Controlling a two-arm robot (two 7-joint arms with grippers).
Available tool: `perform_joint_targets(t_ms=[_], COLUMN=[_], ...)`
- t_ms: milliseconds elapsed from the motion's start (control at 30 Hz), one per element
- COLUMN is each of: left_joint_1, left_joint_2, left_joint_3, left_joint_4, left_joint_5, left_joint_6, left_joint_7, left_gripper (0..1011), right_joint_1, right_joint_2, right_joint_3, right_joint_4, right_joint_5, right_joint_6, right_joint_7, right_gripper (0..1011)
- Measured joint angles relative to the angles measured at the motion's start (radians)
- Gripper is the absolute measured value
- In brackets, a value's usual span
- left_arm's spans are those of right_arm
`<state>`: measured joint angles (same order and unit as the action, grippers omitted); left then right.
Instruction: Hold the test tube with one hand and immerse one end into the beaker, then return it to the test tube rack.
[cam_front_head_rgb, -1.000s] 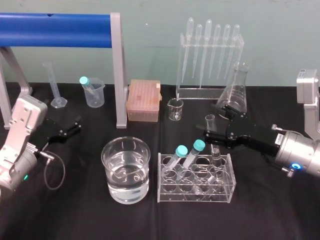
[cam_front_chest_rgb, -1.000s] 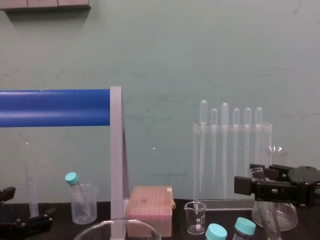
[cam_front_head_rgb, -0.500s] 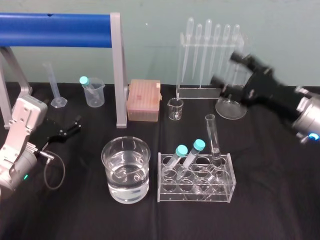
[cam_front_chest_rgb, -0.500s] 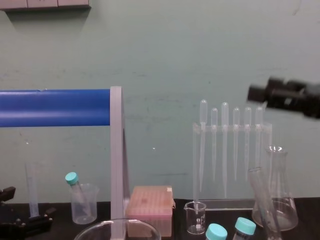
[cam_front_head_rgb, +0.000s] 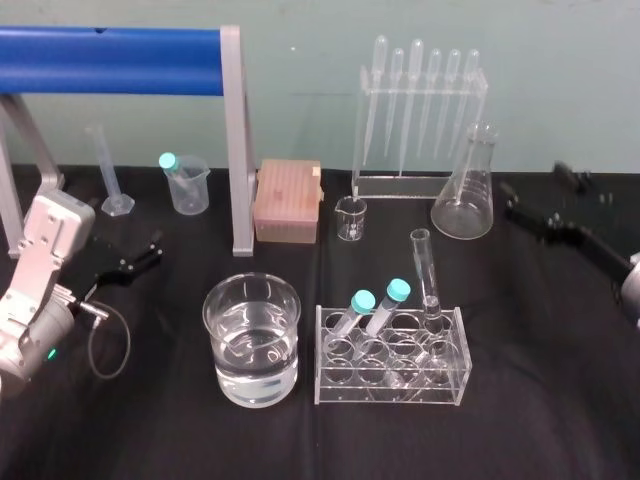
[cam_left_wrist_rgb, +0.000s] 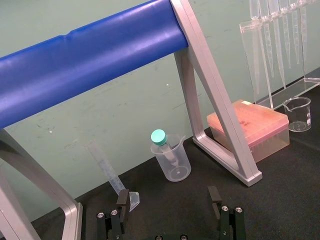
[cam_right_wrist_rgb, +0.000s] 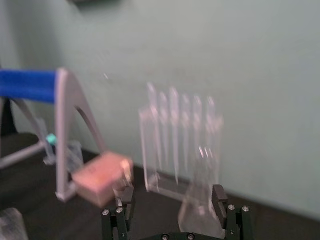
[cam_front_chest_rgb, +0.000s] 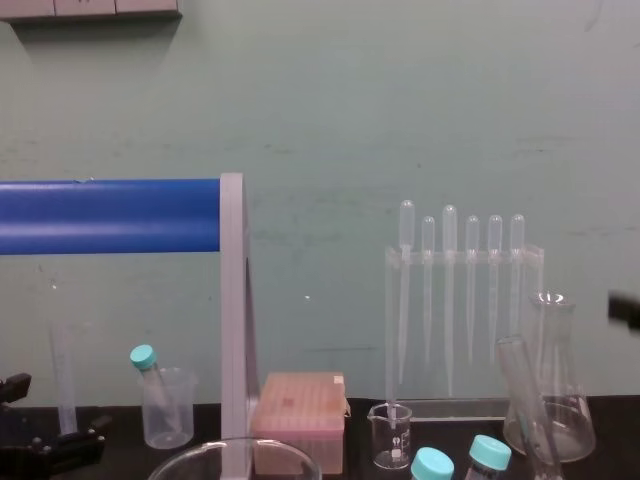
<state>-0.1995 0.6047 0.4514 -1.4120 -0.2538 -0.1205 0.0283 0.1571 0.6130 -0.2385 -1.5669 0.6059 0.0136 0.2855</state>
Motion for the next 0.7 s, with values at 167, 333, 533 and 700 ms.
perform_joint_targets(t_ms=[167, 333, 533, 700], left_joint_1=[0.0, 0.0, 0.0, 0.0], left_joint_2=[0.0, 0.0, 0.0, 0.0], left_joint_3=[0.0, 0.0, 0.0, 0.0], left_joint_4=[0.0, 0.0, 0.0, 0.0], left_joint_5=[0.0, 0.0, 0.0, 0.0], left_joint_6=[0.0, 0.0, 0.0, 0.0], left_joint_7=[0.0, 0.0, 0.0, 0.0], left_gripper=[1000, 1000, 1000, 1000], right_joint_1=[-0.019, -0.023, -0.017, -0.019], right_joint_2=[-0.028, -0.054, -0.062, -0.061], right_joint_3=[-0.003, -0.006, -0.008, -0.008], right_joint_4=[0.048, 0.084, 0.093, 0.091], right_joint_5=[0.009, 0.012, 0.009, 0.009], right_joint_6=[0.049, 0.075, 0.081, 0.08], right_joint_7=[-0.016, -0.011, -0.002, -0.003], right_gripper=[1000, 1000, 1000, 1000])
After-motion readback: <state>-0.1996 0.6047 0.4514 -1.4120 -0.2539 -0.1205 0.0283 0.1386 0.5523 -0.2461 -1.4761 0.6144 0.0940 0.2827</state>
